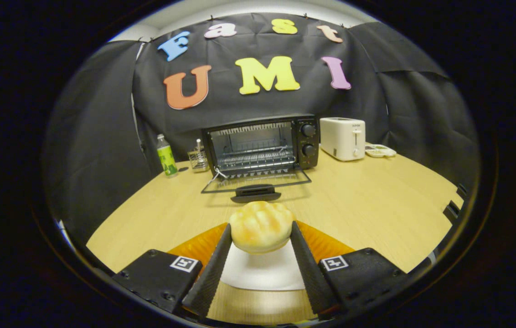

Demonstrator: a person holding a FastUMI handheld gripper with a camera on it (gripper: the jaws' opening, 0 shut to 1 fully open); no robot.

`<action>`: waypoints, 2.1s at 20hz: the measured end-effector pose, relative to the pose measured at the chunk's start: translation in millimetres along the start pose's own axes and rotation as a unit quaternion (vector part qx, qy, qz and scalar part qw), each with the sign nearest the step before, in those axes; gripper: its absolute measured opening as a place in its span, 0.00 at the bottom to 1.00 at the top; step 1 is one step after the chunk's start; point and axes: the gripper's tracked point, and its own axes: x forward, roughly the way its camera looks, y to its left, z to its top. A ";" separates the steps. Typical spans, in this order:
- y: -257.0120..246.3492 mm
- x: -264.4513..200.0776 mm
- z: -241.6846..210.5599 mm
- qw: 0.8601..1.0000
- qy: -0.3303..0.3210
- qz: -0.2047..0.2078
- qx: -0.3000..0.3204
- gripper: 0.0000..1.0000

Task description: Open the toaster oven, put the food inside, and close the toaster oven door.

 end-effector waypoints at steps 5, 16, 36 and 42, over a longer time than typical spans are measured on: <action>11.7 19.3 48.4 0.996 -0.065 0.026 0.059 0.83; 3.1 56.4 -3.4 0.994 0.045 0.023 0.096 0.65; 15.6 66.0 -28.5 0.998 0.055 0.026 0.003 0.45; 11.7 66.6 -28.8 0.998 0.062 0.028 0.010 0.14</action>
